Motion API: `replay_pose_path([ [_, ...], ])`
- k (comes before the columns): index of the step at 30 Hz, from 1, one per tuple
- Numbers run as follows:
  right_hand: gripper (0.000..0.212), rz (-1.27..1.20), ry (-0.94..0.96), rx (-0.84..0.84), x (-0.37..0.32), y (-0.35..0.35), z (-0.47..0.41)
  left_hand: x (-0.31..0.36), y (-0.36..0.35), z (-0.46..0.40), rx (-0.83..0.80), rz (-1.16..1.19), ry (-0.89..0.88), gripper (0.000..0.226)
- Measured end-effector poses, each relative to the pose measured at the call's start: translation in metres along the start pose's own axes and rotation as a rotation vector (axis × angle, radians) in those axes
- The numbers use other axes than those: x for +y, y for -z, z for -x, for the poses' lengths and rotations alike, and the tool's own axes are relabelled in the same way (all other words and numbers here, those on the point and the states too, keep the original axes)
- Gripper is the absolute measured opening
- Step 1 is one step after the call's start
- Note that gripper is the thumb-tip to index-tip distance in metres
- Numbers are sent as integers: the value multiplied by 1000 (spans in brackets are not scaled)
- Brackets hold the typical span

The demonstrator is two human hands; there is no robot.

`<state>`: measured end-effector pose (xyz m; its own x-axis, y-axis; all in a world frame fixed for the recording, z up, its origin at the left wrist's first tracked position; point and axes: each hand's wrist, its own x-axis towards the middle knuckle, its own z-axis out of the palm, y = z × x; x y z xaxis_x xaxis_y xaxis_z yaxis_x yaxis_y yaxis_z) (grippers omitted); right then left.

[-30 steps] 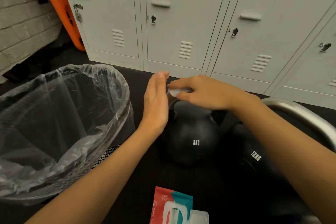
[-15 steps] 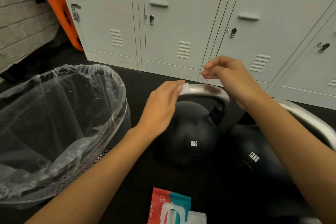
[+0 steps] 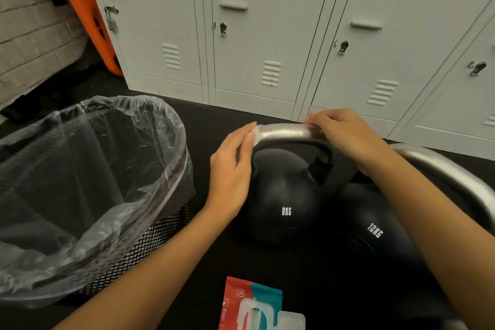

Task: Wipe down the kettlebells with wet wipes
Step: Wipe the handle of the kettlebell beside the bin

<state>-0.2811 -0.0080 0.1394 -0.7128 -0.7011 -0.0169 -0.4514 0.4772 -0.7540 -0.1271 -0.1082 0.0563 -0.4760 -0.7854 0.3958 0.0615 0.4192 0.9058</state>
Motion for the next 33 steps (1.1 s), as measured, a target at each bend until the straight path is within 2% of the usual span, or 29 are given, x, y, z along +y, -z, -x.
replay_pose_path([
  [3, 41, 10, -27, 8, 4, -1, 1, 7, -3, -11, -87, -22, -28, 29],
  [8, 58, 67, -5, 2, 7, -4, 2, -19, 6, -5, -9, 148, 309, 28],
  [11, 58, 42, -29, 13, 8, -4, 1, -32, 9, 8, -26, 97, 352, 29],
  [13, 62, 45, -31, 17, 8, -4, -1, -24, 10, 10, -34, 19, 239, 32],
  [16, 64, 58, -24, 8, 9, -3, -2, -5, 5, 2, -51, -111, -87, 34],
  [22, 67, 77, -9, -25, 9, -2, -3, 1, -11, -19, -193, -628, -637, 40],
  [24, 67, 70, -8, -33, 9, -1, -3, -9, -7, -20, -206, -666, -716, 48],
  [27, 66, 71, -4, -37, 8, 0, -1, -20, 3, -12, -147, -541, -603, 47],
  [30, 67, 63, -7, -40, 7, 0, 1, -18, 9, 5, -75, -250, -238, 41],
  [33, 67, 63, -7, -40, 7, 0, 0, -24, 12, 21, -33, -116, 50, 39],
])
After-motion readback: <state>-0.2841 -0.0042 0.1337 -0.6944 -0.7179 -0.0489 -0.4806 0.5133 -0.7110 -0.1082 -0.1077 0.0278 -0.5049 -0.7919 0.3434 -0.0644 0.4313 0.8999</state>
